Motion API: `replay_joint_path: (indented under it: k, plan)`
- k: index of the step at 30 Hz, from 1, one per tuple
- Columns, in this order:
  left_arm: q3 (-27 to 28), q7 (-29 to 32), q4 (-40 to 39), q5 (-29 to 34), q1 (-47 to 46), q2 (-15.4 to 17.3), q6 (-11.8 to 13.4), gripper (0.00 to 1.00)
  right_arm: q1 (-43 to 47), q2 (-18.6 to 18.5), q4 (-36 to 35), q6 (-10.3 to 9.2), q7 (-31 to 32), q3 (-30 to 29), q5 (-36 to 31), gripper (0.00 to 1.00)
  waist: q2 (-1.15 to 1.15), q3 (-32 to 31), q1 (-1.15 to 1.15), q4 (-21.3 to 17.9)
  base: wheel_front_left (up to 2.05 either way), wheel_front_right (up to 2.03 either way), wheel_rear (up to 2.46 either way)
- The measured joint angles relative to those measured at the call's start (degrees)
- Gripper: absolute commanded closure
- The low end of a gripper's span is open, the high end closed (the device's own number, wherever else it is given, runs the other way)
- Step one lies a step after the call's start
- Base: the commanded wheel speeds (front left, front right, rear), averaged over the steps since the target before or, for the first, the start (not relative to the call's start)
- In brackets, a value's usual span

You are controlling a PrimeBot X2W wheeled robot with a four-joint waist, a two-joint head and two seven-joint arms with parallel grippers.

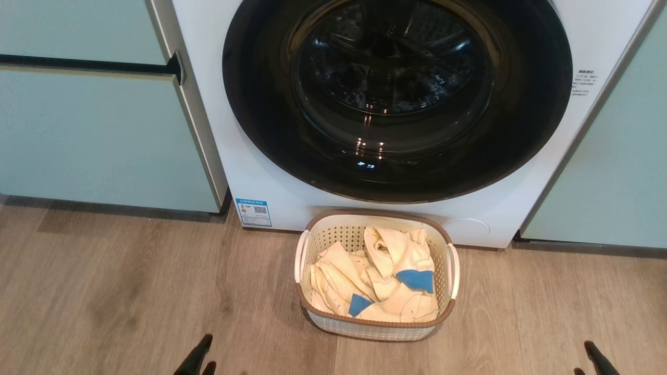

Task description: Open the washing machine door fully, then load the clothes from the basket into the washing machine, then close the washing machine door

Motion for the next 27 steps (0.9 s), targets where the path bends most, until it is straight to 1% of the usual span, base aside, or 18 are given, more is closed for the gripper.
replay_joint_path:
  k: [5, 12, 20, 27]
  plan:
    - [-0.2, -0.9, -0.4, 0.1, -0.7, 0.0, 0.0, 0.0, -0.4, 0.0, -0.7, 0.0, -0.7, 0.8, 0.0, 0.0, 0.0, 0.1, 0.0, 0.0, 0.0, 0.0, 0.0]
    - [-0.4, -2.0, -1.3, 2.0, -1.3, 0.0, 0.0, 0.0, -0.4, 0.0, -2.0, 0.0, -2.2, 1.4, -0.2, 0.0, 0.0, 0.1, 0.0, 0.1, 0.0, 0.0, 0.0]
    - [-0.6, -3.3, -2.5, 4.5, -2.4, 0.1, 0.0, 0.0, -1.7, 0.0, -3.3, 0.0, -3.1, 1.9, -2.7, 0.0, 0.0, 0.2, 0.0, 0.1, 0.0, 0.0, 0.0]
    - [-1.0, -4.4, -3.5, 8.3, -2.8, 0.2, 0.0, 0.0, -2.4, 0.0, -4.2, 0.0, -4.4, 2.8, -5.8, 0.0, 0.0, 0.3, 0.0, 0.2, 0.0, 0.0, 0.0]
